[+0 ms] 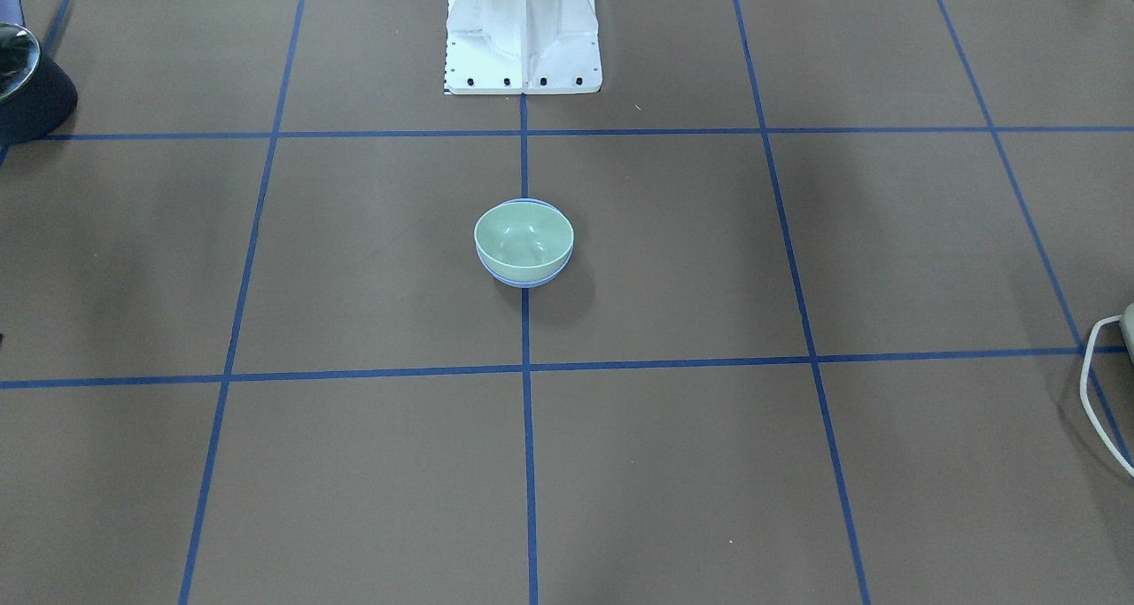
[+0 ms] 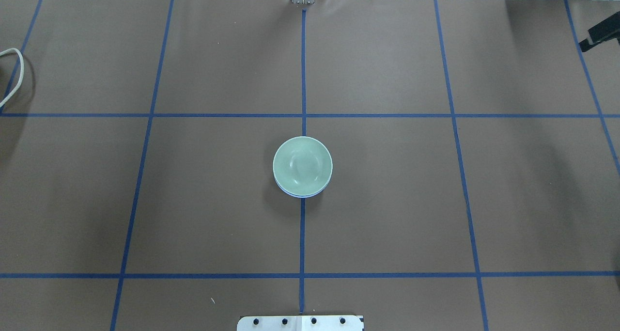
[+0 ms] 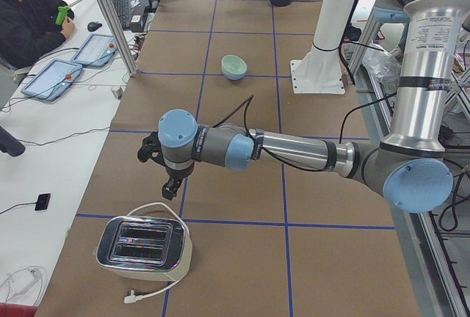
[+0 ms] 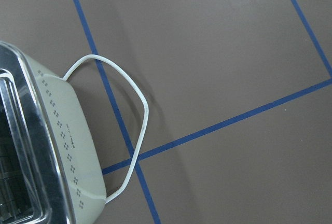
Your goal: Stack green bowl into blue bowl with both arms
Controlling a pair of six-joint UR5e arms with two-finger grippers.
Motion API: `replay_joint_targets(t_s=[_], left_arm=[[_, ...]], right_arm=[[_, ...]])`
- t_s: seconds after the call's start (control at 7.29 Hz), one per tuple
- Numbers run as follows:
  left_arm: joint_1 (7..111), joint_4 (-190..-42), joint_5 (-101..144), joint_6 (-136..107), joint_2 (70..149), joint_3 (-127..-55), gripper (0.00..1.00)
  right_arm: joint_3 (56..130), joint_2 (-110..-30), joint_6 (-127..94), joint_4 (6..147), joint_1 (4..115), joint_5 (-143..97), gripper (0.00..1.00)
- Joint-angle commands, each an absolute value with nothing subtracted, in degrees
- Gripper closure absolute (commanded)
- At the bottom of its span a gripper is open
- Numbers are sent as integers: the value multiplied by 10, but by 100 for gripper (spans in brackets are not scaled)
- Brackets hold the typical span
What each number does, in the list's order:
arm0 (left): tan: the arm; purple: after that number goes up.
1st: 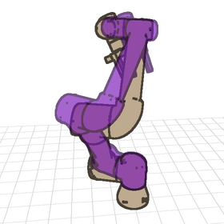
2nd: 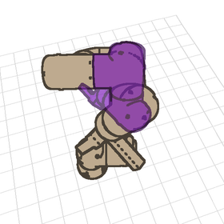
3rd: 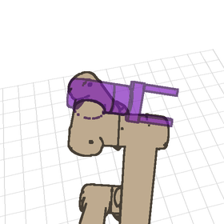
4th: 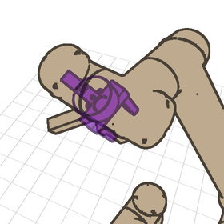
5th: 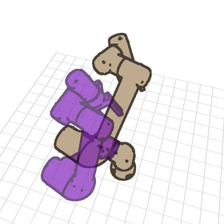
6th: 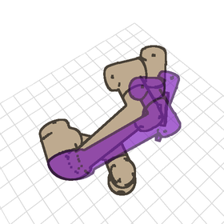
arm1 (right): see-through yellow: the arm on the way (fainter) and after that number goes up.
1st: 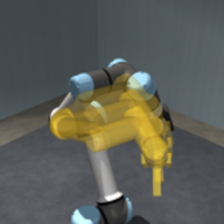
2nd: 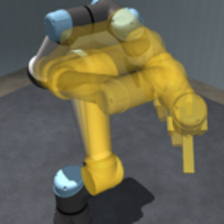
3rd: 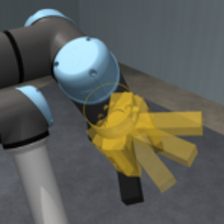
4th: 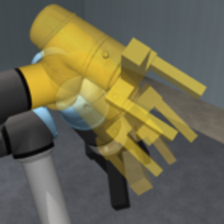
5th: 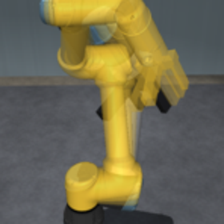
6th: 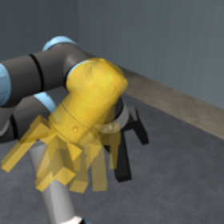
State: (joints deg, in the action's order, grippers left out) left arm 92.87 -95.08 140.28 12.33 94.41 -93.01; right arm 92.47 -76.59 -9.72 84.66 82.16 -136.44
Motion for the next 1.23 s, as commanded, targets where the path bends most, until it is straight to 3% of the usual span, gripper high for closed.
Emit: replay_joint_targets(t_s=[0.0, 1.1], left_arm=[[934, -954, 1401, 125, 951, -886, 2], [934, -954, 1407, 115, 954, -891, 2]], right_arm=[[925, -809, -59, 853, 866, -1373, 0], [932, -804, -59, 903, 889, -1368, 0]])
